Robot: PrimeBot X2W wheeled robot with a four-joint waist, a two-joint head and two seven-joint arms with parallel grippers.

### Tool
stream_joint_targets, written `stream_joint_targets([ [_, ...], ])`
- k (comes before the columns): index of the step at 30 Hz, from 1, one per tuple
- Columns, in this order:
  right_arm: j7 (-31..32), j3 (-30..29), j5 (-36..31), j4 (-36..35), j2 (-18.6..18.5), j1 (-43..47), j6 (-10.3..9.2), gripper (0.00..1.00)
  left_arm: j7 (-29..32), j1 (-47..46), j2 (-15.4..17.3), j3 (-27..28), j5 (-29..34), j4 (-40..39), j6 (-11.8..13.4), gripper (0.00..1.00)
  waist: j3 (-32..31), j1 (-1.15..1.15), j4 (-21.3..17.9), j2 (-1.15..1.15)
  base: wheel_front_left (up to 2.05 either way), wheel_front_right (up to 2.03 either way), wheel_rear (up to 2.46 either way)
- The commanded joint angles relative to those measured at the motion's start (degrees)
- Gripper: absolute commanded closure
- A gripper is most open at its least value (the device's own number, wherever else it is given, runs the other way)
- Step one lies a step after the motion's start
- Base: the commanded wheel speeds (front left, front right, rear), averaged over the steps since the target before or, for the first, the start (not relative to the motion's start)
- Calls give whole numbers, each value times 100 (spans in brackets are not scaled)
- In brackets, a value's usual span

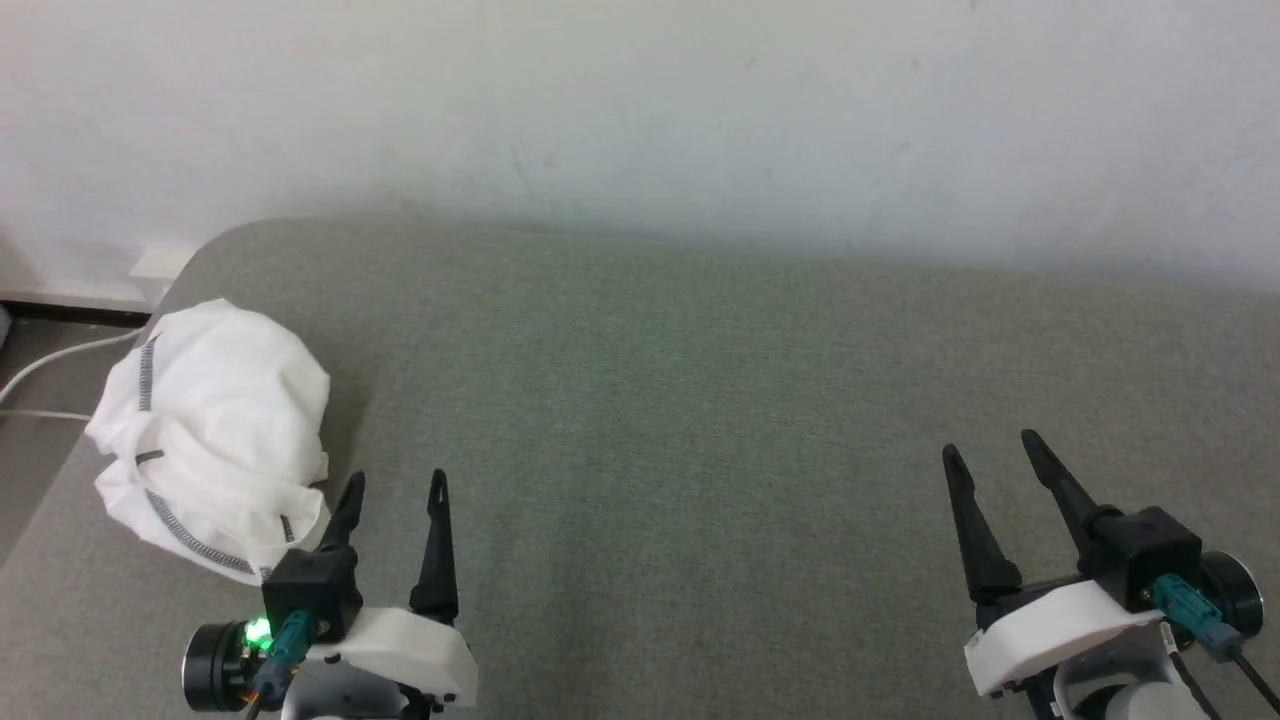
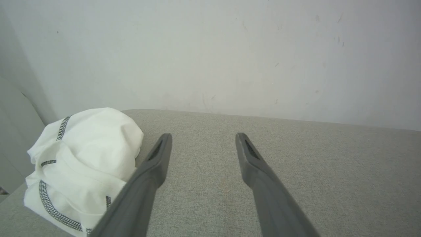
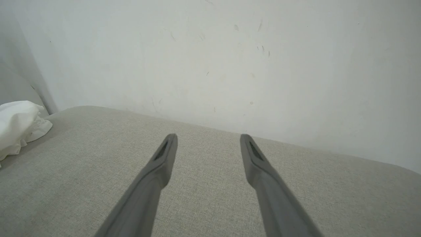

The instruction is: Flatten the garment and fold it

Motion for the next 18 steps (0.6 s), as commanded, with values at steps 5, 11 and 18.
stream_joint_targets([
  [5,-110,34,19,44,12,-3,-6,0,-115,104,-1,-28,-55,33,42,0,-53,0,322,1,0,0,0],
  [11,-182,65,55,80,13,13,-6,0,-187,143,-2,-39,-89,47,56,0,-83,0,588,1,0,0,0],
  [18,-266,118,96,117,14,21,-7,0,-271,183,-2,-59,-122,66,74,0,-118,0,890,1,0,0,0],
])
